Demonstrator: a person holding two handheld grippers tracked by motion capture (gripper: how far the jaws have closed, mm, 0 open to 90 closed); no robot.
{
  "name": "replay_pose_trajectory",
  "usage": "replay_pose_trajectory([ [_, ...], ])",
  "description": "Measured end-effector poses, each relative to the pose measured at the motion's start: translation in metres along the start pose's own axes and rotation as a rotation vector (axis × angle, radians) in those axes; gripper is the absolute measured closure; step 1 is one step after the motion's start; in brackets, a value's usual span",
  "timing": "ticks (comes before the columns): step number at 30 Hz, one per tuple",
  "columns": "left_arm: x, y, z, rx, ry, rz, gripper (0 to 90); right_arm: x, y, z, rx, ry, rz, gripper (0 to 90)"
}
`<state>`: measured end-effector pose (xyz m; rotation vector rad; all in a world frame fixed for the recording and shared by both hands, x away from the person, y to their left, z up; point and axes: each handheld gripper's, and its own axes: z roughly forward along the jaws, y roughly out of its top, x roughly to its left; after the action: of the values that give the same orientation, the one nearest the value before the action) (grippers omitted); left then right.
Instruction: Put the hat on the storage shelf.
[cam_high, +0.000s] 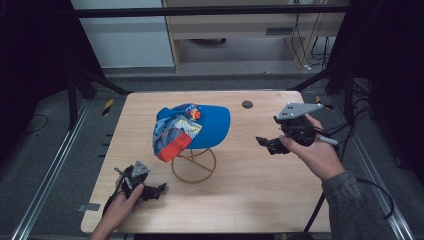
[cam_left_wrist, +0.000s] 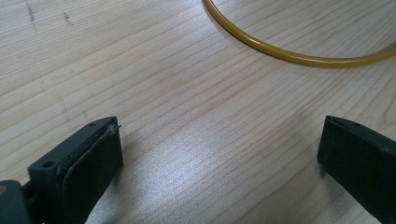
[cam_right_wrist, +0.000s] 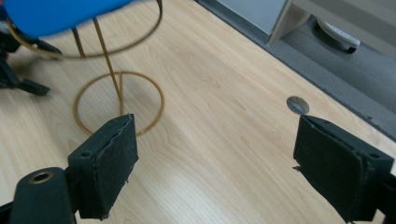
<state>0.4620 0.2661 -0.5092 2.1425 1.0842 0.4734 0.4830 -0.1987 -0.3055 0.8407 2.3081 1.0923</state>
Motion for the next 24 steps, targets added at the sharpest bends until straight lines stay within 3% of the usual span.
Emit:
replay_pose_trajectory([
  [6, 0.0, 0.0, 0.0, 0.0, -0.002, -0.002, 0.0, -0.004, -0.029, 0.014, 0.025, -0.018, 0.032, 13.9],
  [14, 0.0, 0.0, 0.0, 0.0, -0.001, -0.001, 0.0, -0.006, -0.062, 0.026, 0.019, -0.026, 0.083, 13.9],
  [24, 0.0, 0.0, 0.0, 0.0, -0.001, 0.002, 0.0, 0.003, -0.101, 0.05, 0.02, -0.015, 0.145, 14.2],
])
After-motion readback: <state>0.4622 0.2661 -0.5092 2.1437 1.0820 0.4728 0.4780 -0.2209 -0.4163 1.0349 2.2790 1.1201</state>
